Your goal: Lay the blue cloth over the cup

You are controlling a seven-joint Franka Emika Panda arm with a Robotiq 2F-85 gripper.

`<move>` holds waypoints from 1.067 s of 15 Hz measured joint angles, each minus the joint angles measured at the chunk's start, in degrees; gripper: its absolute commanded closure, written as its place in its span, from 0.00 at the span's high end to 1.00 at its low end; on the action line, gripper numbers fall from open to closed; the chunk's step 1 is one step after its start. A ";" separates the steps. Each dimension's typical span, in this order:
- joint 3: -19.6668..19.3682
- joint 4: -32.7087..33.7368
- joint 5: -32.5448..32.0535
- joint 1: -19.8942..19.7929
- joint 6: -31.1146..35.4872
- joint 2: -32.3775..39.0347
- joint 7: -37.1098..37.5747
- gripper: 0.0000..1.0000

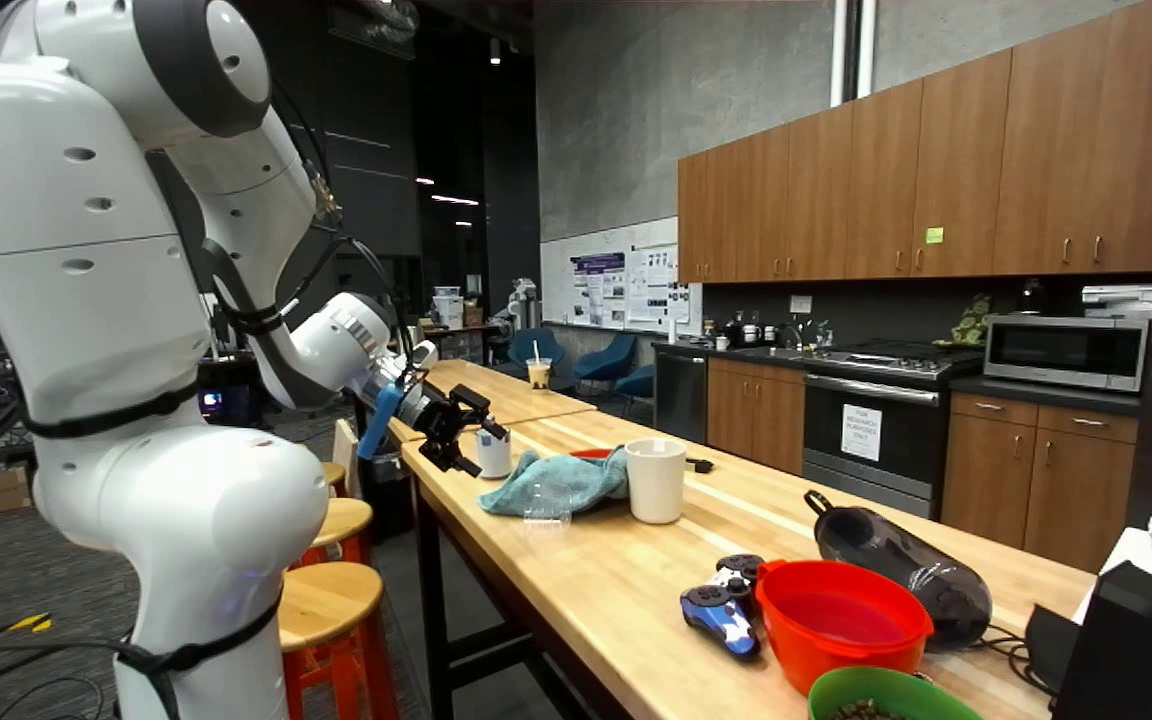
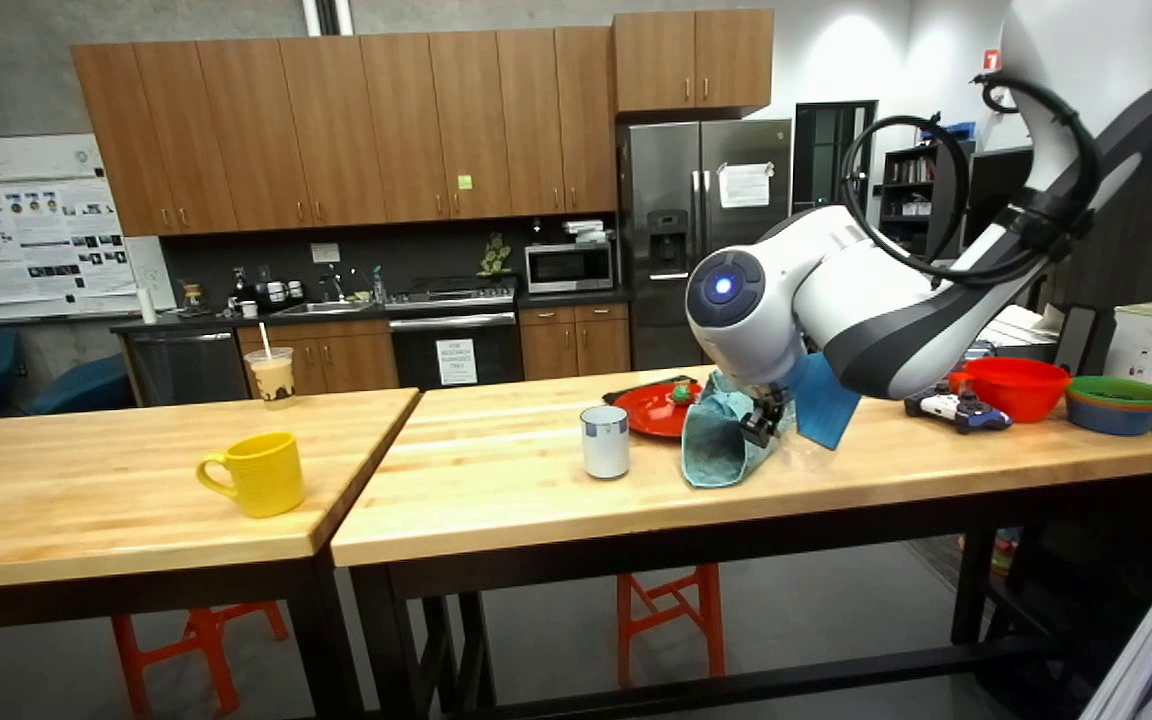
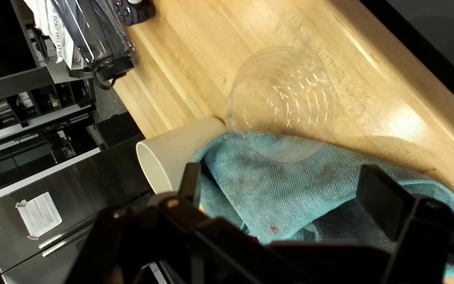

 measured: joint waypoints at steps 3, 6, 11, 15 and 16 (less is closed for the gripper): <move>0.00 0.00 0.00 0.00 0.00 0.00 0.00 1.00; 0.00 0.00 0.00 0.00 0.00 0.00 0.00 1.00; -0.67 0.14 0.00 1.42 -0.35 0.18 0.12 1.00; -0.07 1.67 -0.14 3.92 -3.49 1.51 5.57 1.00; 0.26 2.34 -0.29 4.58 -5.04 2.16 7.65 1.00</move>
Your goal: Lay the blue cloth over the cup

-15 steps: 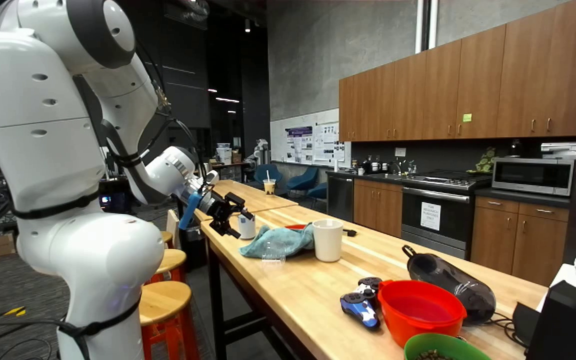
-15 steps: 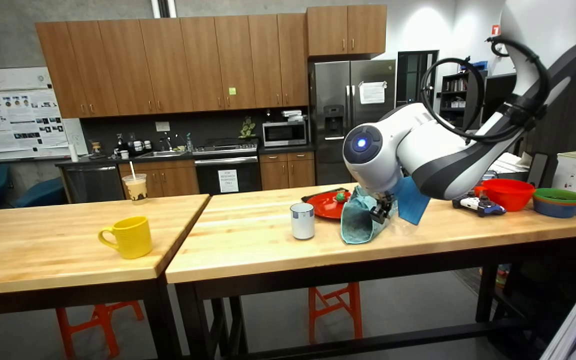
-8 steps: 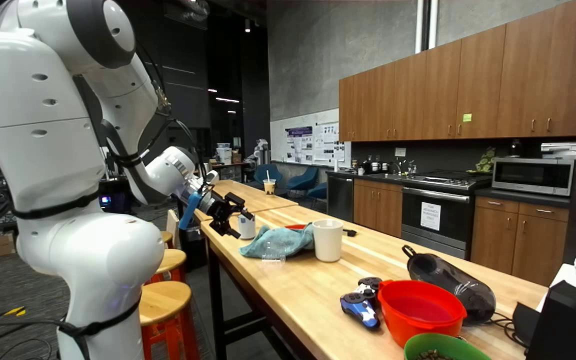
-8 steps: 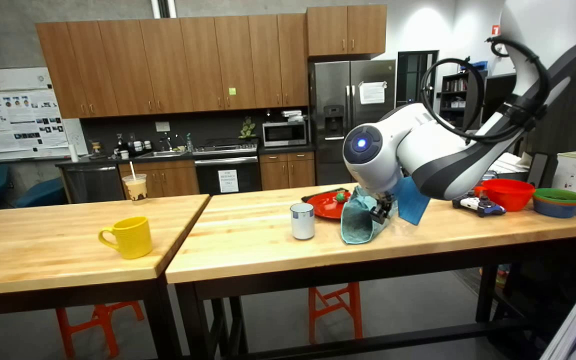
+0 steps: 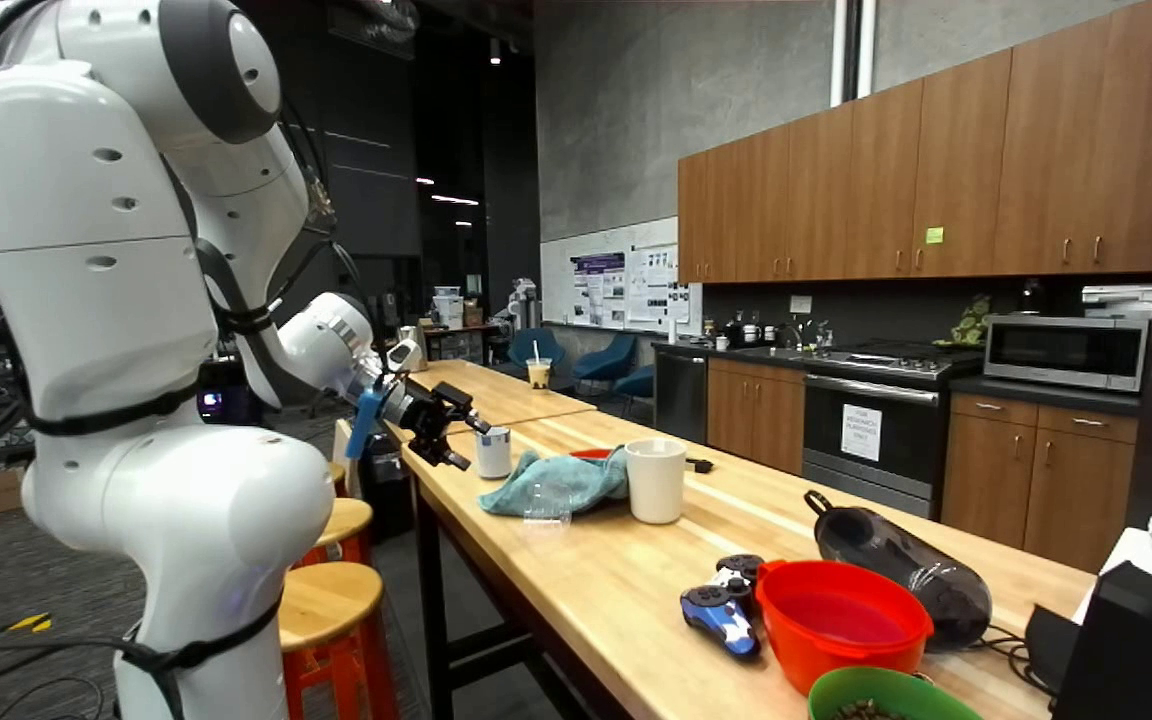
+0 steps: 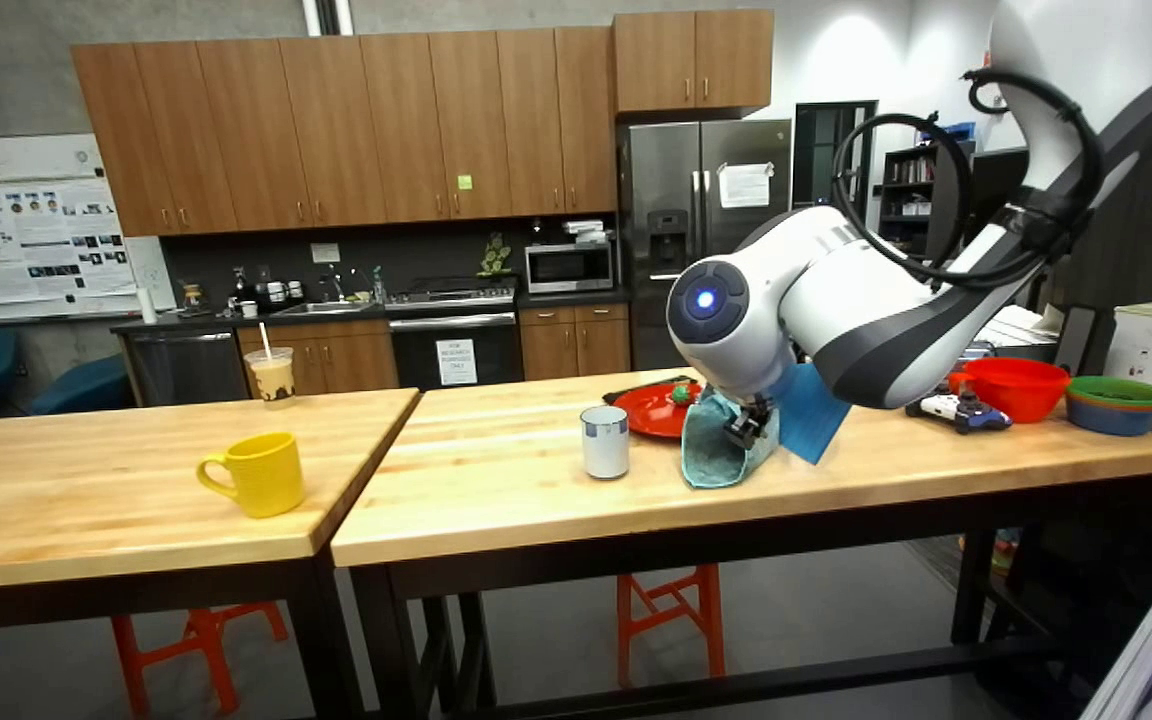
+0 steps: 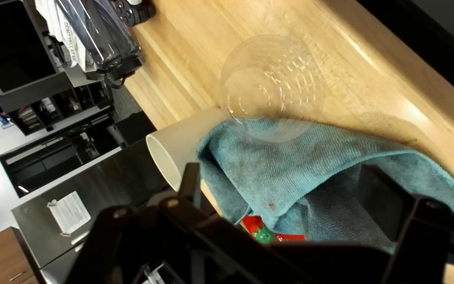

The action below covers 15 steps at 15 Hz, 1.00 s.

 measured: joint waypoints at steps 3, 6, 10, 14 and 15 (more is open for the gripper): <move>1.01 2.19 -1.24 1.89 -5.75 2.21 5.29 1.00; 1.43 4.02 -1.95 3.68 -10.85 4.56 9.07 1.00; 1.47 5.54 -1.72 5.31 -14.18 8.32 10.95 1.00; 0.61 5.99 -1.81 5.42 -13.83 12.62 8.77 1.00; 0.05 6.07 -2.07 5.37 -13.83 13.43 8.33 1.00</move>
